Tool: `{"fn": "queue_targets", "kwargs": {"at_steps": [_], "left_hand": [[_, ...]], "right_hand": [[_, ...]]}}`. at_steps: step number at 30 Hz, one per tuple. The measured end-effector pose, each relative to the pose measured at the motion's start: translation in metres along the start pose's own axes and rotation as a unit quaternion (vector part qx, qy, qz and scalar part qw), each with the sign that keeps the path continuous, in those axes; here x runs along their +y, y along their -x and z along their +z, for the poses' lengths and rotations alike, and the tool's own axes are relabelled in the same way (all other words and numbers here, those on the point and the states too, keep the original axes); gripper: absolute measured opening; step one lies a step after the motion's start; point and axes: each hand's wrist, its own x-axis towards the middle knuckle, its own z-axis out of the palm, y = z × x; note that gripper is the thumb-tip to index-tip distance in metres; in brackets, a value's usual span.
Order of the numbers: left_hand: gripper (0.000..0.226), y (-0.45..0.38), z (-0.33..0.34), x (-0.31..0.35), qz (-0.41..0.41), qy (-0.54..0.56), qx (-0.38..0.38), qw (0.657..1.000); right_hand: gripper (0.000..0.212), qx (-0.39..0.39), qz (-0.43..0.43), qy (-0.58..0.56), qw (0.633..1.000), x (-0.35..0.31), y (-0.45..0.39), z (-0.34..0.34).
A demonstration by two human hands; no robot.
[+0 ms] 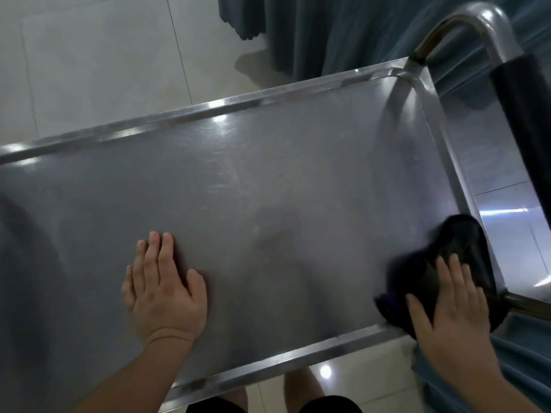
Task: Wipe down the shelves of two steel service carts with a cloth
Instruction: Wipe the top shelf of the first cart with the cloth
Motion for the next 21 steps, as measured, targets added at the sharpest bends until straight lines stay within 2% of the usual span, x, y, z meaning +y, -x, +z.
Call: {"fn": "queue_targets", "kwargs": {"at_steps": [2,4,7,9,12,15,18,21], "left_hand": [[0.076,0.0,0.001,-0.001,0.002,-0.001,0.002,1.0],[0.076,-0.001,0.001,-0.001,0.005,-0.003,-0.001,1.0],[0.077,-0.001,0.002,-0.002,0.002,-0.009,-0.007,1.0],[0.078,-0.002,0.002,-0.003,0.004,-0.011,-0.01,1.0],[0.078,-0.002,0.003,-0.004,0.004,-0.014,-0.011,1.0],[0.077,-0.003,0.002,-0.002,0.0,-0.013,-0.007,1.0],[0.076,-0.003,0.0,-0.002,-0.007,-0.008,-0.015,1.0],[0.076,0.0,-0.003,0.001,-0.014,0.004,-0.02,1.0]], "right_hand": [[0.09,-0.022,-0.001,0.009,1.0,-0.005,-0.001,-0.001],[0.09,-0.018,-0.05,0.037,0.998,-0.015,-0.028,-0.014],[0.088,0.043,-0.196,0.064,0.978,-0.044,-0.108,-0.04],[0.085,0.087,-0.238,0.06,0.965,-0.072,-0.173,-0.058],[0.09,0.064,-0.204,0.035,0.976,-0.123,-0.264,-0.081],[0.091,0.077,-0.154,0.021,0.985,-0.158,-0.309,-0.094],[0.086,0.075,-0.15,0.01,0.986,-0.16,-0.304,-0.094],[0.081,0.065,-0.168,0.012,0.984,-0.127,-0.263,-0.089]]}}
